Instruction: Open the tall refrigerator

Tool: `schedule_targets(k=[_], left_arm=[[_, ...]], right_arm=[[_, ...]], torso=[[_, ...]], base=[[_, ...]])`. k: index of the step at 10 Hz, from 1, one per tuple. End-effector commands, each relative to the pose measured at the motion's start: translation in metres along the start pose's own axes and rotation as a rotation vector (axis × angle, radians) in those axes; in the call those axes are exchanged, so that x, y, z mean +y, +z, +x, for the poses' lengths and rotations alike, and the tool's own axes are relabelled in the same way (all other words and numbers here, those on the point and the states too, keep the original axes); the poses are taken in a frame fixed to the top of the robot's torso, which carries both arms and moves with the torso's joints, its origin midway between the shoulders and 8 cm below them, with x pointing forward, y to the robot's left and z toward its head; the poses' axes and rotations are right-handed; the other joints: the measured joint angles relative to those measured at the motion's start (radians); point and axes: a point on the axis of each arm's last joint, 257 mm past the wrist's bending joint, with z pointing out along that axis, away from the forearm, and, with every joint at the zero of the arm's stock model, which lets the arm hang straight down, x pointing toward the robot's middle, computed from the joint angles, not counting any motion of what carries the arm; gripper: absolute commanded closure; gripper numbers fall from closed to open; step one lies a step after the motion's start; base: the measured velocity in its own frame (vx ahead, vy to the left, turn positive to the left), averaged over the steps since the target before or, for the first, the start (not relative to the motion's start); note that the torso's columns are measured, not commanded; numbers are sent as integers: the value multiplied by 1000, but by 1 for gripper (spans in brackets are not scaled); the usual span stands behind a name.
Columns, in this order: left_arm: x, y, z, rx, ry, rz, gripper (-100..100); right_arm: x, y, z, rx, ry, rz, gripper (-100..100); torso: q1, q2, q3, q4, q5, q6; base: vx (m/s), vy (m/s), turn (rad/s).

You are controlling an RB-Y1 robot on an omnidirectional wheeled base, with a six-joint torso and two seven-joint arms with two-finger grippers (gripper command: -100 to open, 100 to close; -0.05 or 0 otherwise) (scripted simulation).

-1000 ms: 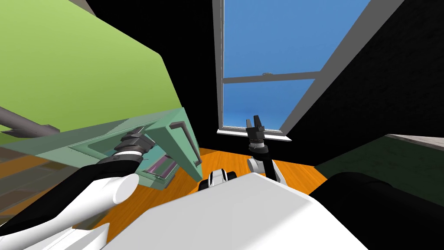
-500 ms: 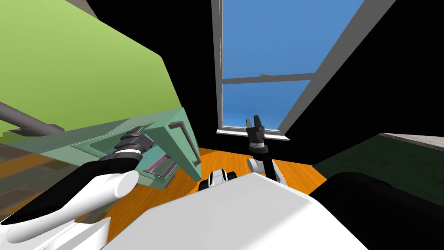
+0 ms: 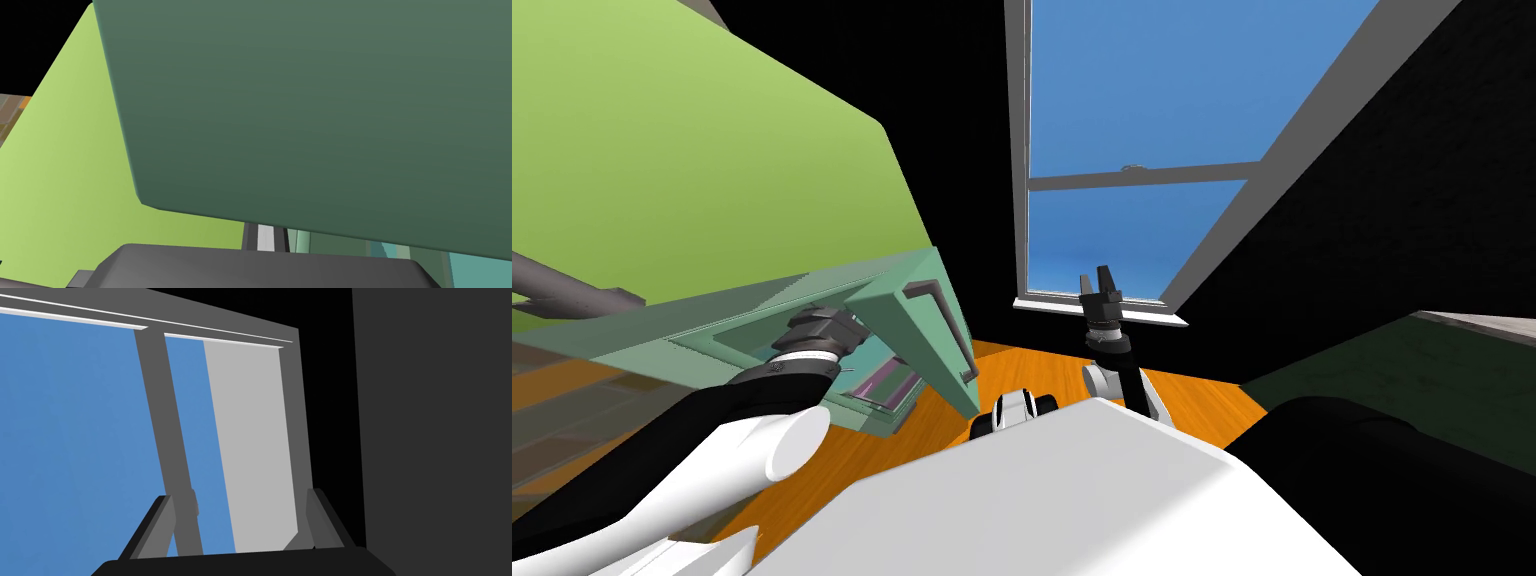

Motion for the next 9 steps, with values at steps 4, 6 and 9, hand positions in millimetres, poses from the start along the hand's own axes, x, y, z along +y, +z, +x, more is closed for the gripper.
schedule_targets(k=[4, 6, 9], left_arm=[[16, -5, 2, -2, -5, -28, -100], [29, -1, -3, -12, -7, -51, -100], [41, 5, -14, -42, -7, -66, -100]], right_arm=[[0, 0, 0, 0, 0, 0, 0], [0, 0, 0, 0, 0, 0, 0], [0, 0, 0, 0, 0, 0, 0]], torso=[[3, 4, 4, -3, 5, -2], [4, 2, 3, -4, 6, -3], [0, 3, 4, -3, 4, -3]], base=[[9, -8, 23], [13, -31, 10], [45, -106, 19]])
